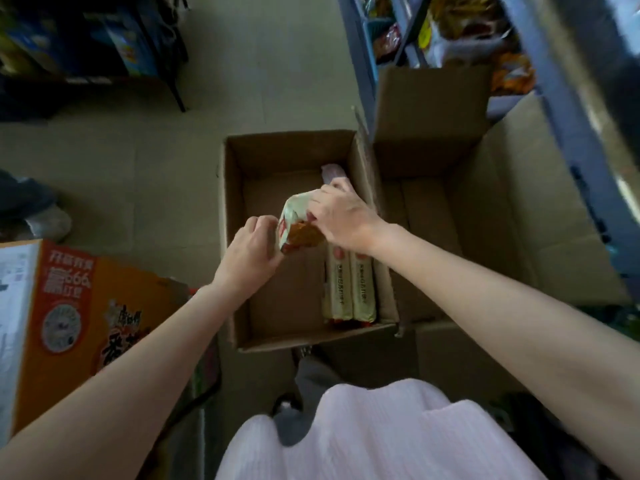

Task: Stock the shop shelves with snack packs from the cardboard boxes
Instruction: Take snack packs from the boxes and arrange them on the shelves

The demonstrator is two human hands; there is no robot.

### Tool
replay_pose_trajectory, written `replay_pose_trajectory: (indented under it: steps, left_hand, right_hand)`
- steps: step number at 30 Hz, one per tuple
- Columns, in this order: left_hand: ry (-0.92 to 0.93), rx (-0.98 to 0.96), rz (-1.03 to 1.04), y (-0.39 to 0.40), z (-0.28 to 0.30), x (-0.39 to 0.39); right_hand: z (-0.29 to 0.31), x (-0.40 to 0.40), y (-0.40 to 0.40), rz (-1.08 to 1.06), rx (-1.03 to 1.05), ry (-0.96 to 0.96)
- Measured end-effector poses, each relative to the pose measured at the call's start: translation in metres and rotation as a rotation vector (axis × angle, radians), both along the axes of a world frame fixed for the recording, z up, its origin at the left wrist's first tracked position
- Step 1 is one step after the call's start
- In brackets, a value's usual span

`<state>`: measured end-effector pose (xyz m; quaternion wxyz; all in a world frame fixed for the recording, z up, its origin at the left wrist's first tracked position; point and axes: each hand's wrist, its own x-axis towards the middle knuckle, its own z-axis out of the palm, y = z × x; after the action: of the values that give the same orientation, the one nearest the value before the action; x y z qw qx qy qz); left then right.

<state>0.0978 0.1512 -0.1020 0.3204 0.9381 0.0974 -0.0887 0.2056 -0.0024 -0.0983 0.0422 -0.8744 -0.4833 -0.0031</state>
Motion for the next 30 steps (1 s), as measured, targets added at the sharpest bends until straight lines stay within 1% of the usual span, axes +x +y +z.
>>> replay_pose_trajectory:
  steps: [4,7,9,10,12,13,15,16,20,22,23,25,28,29,30]
  left_hand:
    - [-0.064,-0.115,-0.106,-0.024,0.07,0.026]
    - [-0.226,-0.158,-0.213,-0.053,0.132,0.036]
    - [-0.296,-0.188,-0.307,-0.081,0.174,0.037]
    - [-0.28,-0.27,-0.351,-0.097,0.196,0.034]
    - [-0.156,-0.509,-0.46,-0.13,0.235,0.024]
    - [-0.095,-0.597,-0.524,-0.147,0.253,0.016]
    - [0.001,-0.687,-0.647,-0.185,0.282,0.002]
    - [0.033,-0.692,-0.704,-0.205,0.295,-0.006]
    - [0.061,-0.583,-0.882,-0.286,0.348,-0.036]
    - [0.038,-0.536,-0.964,-0.324,0.372,-0.051]
    - [-0.01,-0.488,-0.999,-0.342,0.384,-0.06]
    - [-0.116,-0.382,-1.098,-0.374,0.409,-0.079]
    - [-0.211,-0.193,-1.278,-0.421,0.445,-0.115]
    - [-0.239,-0.14,-1.331,-0.436,0.457,-0.131]
    - [-0.265,-0.099,-1.369,-0.453,0.467,-0.145]
  right_hand:
    - [0.11,-0.01,-0.039,-0.123,0.173,-0.183]
    - [0.2,-0.027,-0.072,-0.229,0.321,-0.305]
    - [0.255,-0.048,-0.101,-0.284,0.347,-0.356]
    - [0.28,-0.06,-0.118,-0.324,0.345,-0.372]
    - [0.324,-0.088,-0.154,-0.405,0.334,-0.404]
    - [0.343,-0.103,-0.173,-0.45,0.323,-0.421]
    - [0.373,-0.135,-0.213,-0.55,0.262,-0.475]
    - [0.386,-0.151,-0.234,-0.607,0.225,-0.506]
    - [0.434,-0.22,-0.313,-0.834,0.198,-0.507]
    - [0.454,-0.262,-0.346,-0.887,0.106,-0.616]
    - [0.462,-0.285,-0.362,-0.88,0.021,-0.662]
    - [0.468,-0.333,-0.385,-0.849,-0.205,-0.684]
    - [0.459,-0.4,-0.415,-0.865,-0.558,-0.717]
    - [0.456,-0.419,-0.424,-0.899,-0.638,-0.728]
    - [0.456,-0.438,-0.433,-0.942,-0.674,-0.746]
